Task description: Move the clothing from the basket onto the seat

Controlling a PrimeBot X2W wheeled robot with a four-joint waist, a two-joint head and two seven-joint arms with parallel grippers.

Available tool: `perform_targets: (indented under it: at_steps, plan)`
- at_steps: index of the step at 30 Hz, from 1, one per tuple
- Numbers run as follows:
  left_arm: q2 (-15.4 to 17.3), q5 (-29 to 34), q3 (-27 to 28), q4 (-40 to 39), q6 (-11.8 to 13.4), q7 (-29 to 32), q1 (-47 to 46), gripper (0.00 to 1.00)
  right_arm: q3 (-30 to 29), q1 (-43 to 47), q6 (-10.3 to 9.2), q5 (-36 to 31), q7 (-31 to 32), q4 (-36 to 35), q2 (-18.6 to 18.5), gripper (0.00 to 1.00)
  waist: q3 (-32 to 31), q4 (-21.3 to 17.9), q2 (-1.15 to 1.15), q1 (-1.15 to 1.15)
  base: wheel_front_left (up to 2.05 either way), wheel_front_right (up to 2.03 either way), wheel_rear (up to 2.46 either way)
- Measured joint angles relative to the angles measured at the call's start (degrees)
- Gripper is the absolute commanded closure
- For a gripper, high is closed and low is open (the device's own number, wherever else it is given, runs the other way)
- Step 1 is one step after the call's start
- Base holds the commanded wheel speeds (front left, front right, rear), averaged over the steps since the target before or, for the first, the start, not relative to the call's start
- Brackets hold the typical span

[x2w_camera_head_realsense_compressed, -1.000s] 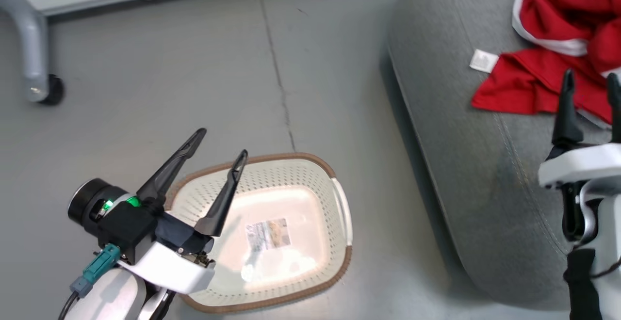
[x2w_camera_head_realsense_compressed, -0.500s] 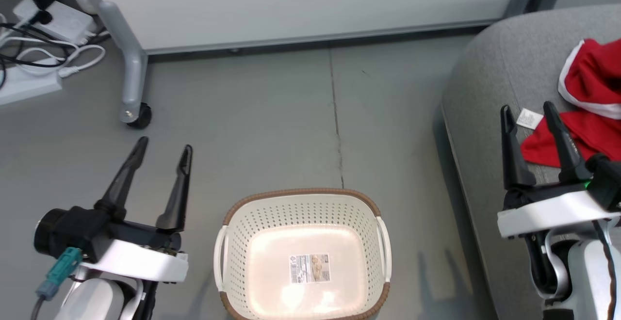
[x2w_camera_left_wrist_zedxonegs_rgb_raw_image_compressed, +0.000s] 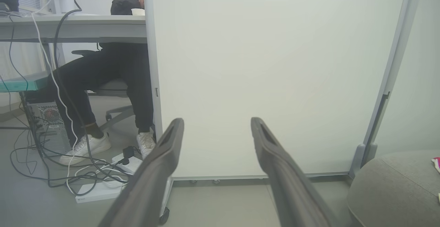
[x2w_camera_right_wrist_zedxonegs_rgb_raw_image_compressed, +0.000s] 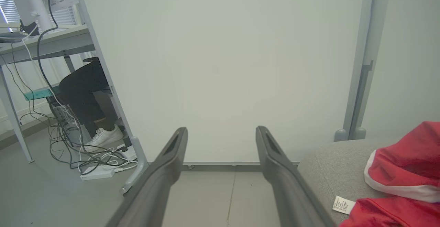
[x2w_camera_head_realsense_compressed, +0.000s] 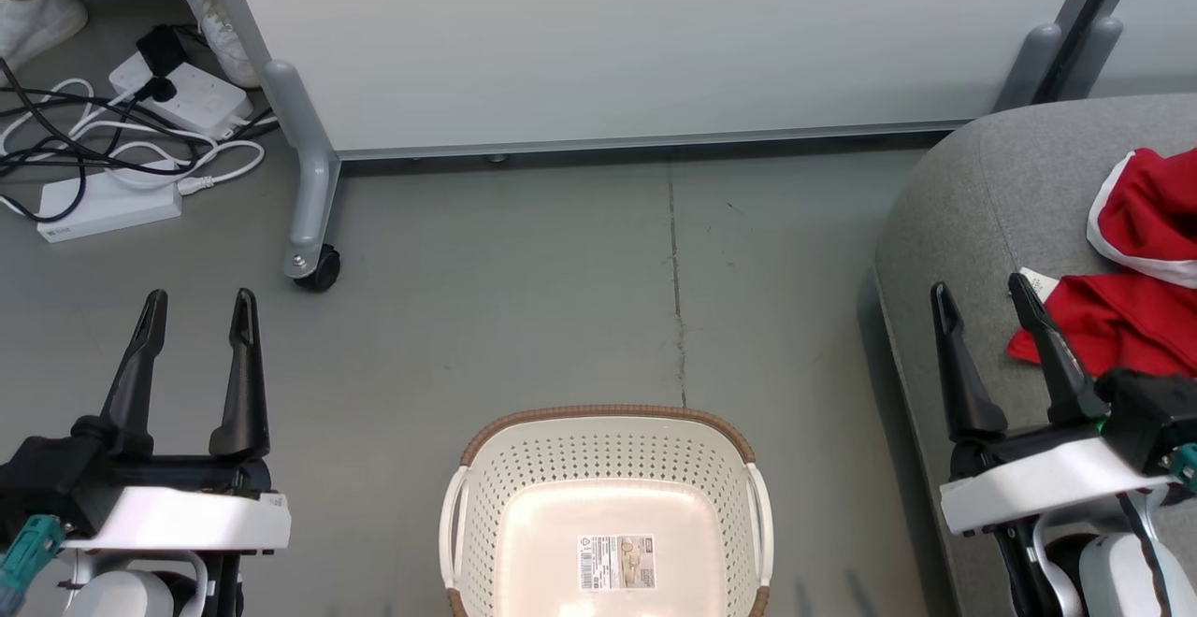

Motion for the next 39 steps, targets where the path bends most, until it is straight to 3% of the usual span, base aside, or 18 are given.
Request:
perform_targets:
  at_steps: [17, 39]
  plan:
    - [-0.74, 4.09, -2.05, 1.43, -0.32, 0.43, 9.11, 0.0, -0.92, 8.65, 0.0, 1.07, 0.94, 1.99, -0.02, 0.0, -6.38, -0.2, 0.0, 0.0, 0.0, 0.0, 0.0]
    - [0.21, 5.06, -4.41, 3.71, 0.15, 1.36, 10.6, 0.0, -1.86, 11.85, 0.0, 0.89, 2.68, 2.2, -0.01, 0.0, -7.92, -0.71, 0.0, 0.0, 0.0, 0.0, 0.0]
